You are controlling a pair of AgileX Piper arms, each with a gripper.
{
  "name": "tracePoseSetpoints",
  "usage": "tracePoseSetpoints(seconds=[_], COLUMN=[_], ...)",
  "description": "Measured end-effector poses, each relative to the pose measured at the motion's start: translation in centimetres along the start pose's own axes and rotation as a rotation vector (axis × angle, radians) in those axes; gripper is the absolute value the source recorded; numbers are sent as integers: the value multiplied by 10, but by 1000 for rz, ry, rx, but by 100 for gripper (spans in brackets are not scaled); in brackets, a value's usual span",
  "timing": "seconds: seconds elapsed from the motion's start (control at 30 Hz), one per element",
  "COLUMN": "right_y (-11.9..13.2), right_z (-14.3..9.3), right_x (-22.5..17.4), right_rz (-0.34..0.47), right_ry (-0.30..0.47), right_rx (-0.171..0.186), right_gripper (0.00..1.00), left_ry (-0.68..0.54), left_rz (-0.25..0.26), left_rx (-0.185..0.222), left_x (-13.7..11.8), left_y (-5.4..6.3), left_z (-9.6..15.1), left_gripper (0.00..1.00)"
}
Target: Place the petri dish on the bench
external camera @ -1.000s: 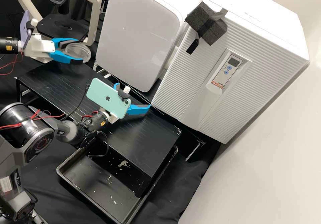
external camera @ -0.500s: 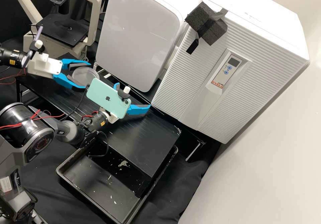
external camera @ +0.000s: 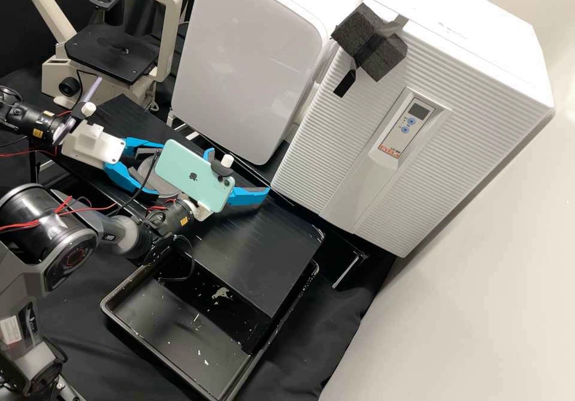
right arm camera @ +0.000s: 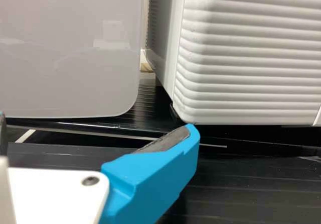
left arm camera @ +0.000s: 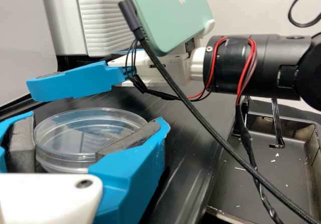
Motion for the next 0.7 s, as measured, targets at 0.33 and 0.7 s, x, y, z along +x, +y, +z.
tracePoseSetpoints(seconds=[0.33,0.7], right_y=[0,0], right_z=[0,0], right_x=[0,0], right_rz=[0,0], right_ry=[0,0], right_rx=[0,0], right_gripper=[100,100], left_ry=[-3,10], left_rz=[10,11], left_rx=[-63,-69], left_x=[2,0], left_y=[-6,-6], left_z=[-5,-9], left_gripper=[100,100])
